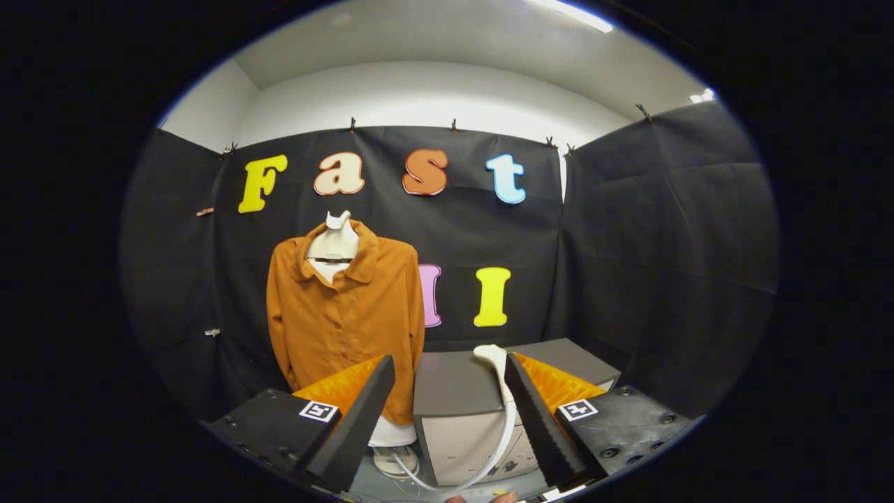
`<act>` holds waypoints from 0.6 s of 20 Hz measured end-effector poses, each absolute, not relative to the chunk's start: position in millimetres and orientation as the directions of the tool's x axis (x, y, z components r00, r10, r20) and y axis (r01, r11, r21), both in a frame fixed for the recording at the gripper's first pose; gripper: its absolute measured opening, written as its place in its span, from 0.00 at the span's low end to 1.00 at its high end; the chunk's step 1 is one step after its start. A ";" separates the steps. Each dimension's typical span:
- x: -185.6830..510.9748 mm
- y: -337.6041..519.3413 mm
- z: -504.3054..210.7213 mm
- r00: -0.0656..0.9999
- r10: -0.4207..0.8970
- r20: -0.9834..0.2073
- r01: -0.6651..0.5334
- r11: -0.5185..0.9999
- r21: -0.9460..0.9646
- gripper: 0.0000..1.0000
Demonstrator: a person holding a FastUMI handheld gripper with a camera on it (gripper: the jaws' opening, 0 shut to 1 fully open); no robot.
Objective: Iron the clothes twice with a garment steamer, once on the left side and once on the right side.
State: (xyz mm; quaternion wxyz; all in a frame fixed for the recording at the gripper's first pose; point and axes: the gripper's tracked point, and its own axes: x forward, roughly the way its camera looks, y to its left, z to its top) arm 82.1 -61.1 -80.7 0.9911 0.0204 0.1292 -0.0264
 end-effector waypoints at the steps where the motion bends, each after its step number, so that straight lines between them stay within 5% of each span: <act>1: 93.2 -70.7 -96.4 0.951 -0.050 -0.304 0.066 0.997 0.041 0.98; 12: 211.3 -165.6 -267.6 0.737 -0.070 -0.672 0.136 0.990 0.046 0.99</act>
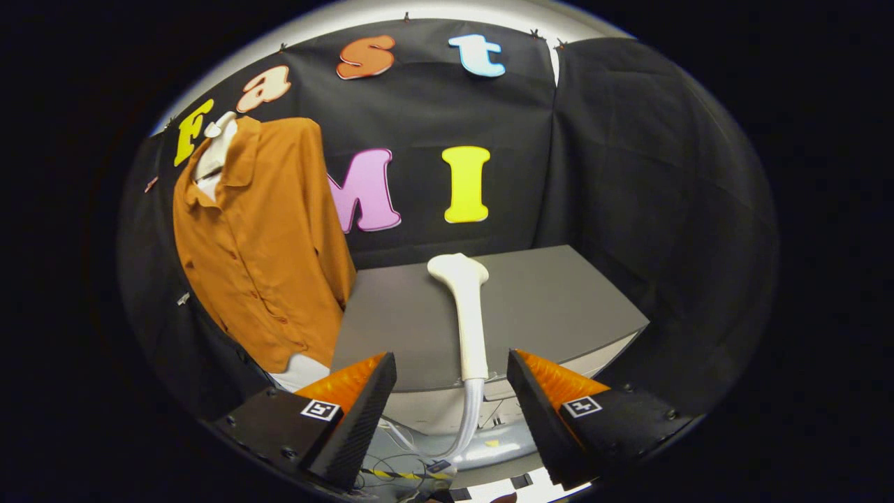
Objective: Iron the clothes twice with a garment steamer, once on the left side and once on the right side.
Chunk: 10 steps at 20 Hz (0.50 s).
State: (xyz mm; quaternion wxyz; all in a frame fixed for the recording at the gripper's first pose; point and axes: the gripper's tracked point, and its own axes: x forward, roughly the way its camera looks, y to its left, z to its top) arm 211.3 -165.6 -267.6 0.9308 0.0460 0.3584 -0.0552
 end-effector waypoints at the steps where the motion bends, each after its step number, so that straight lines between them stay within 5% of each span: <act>1: 220.9 -170.4 -281.9 0.719 -0.063 -0.692 0.138 0.989 0.053 1.00; 4: 238.5 -178.2 -324.3 0.658 -0.046 -0.751 0.147 0.987 0.069 0.96; 6: 239.8 -182.0 -345.9 0.619 -0.041 -0.784 0.150 0.987 0.066 0.81; 8: 248.8 -181.7 -360.6 0.595 -0.018 -0.803 0.148 0.985 0.087 0.77; 10: 251.1 -180.2 -373.3 0.565 0.009 -0.825 0.146 0.983 0.111 0.55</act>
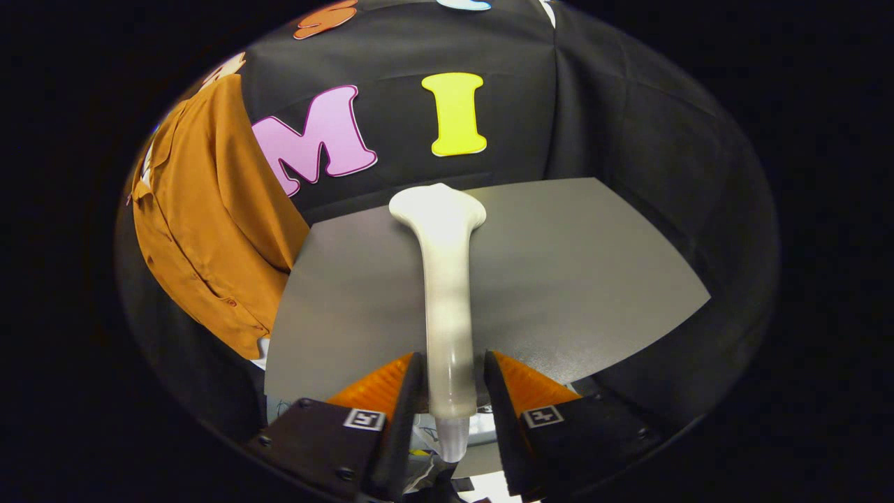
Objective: Iron the clothes twice with a garment steamer, once on the left side and once on the right side.
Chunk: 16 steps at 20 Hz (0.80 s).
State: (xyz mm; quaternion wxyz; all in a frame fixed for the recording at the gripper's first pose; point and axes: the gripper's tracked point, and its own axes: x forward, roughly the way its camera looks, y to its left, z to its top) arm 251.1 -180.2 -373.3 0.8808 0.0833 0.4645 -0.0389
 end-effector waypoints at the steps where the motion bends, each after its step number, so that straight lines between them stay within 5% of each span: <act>1: 255.8 -179.7 -373.2 0.593 0.009 -0.805 0.127 0.986 0.105 0.46; 7: 255.1 -187.7 -362.0 0.686 -0.015 -0.727 0.145 0.983 0.117 0.26; 16: 224.3 -176.7 -244.7 0.884 -0.169 -0.435 0.212 0.976 0.053 0.26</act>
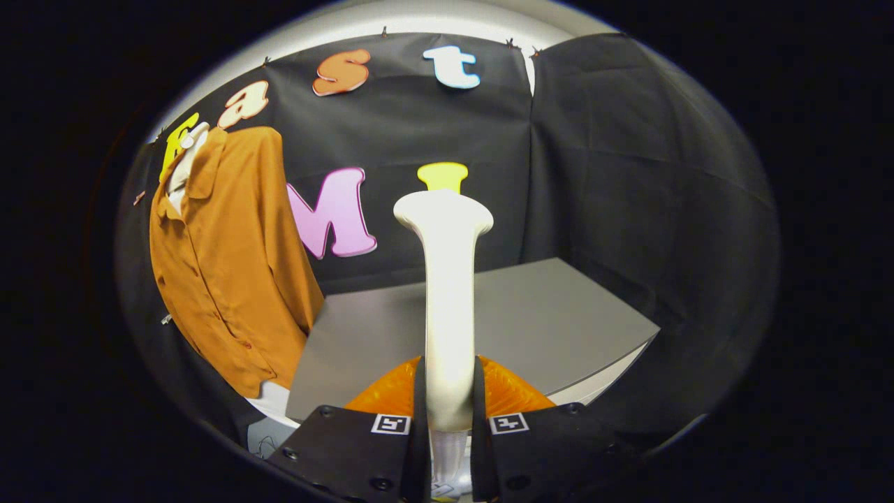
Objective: Iron the clothes twice with a garment steamer, once on the left side and once on the right side.
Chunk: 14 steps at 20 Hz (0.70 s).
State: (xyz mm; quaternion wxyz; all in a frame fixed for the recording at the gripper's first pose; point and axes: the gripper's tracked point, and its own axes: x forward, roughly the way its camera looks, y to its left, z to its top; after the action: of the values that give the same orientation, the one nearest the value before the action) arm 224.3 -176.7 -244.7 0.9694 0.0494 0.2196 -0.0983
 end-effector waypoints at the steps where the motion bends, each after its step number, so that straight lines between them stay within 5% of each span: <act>1: 215.4 -170.6 -235.6 0.898 -0.184 -0.399 0.222 0.974 0.050 0.26; 14: 176.2 -0.6 -139.5 0.990 -0.106 -0.091 0.101 0.994 -0.049 0.26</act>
State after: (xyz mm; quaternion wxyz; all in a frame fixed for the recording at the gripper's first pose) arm 176.2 -0.6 -139.5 0.9973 -0.0222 0.0467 -0.0519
